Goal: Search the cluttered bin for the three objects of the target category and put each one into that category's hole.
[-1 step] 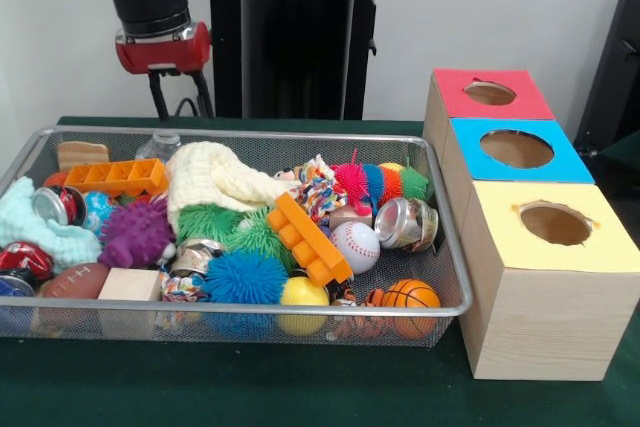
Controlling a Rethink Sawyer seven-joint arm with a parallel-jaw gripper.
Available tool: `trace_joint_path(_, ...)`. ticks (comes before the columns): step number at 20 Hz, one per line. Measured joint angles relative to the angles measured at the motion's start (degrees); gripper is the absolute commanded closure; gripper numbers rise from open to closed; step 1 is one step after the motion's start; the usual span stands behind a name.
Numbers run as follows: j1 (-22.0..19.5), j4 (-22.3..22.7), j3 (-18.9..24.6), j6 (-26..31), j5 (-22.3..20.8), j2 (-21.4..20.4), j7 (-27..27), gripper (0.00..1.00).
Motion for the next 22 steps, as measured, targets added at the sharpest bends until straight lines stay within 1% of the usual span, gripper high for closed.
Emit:
trace_joint_path(5, 0.42, -0.58, -0.08, 0.16, -1.91, 1.43, 0.00, 0.00)
trace_joint_path(10, 2.30, -1.38, -0.47, 0.17, -4.31, 2.95, 0.00, 0.00)
trace_joint_path(16, 5.31, -1.92, -0.52, 0.17, -4.96, 3.50, 0.00, 0.00)
trace_joint_path(22, 6.66, -2.56, -0.52, 0.16, -4.96, 3.51, 0.00, 0.00)
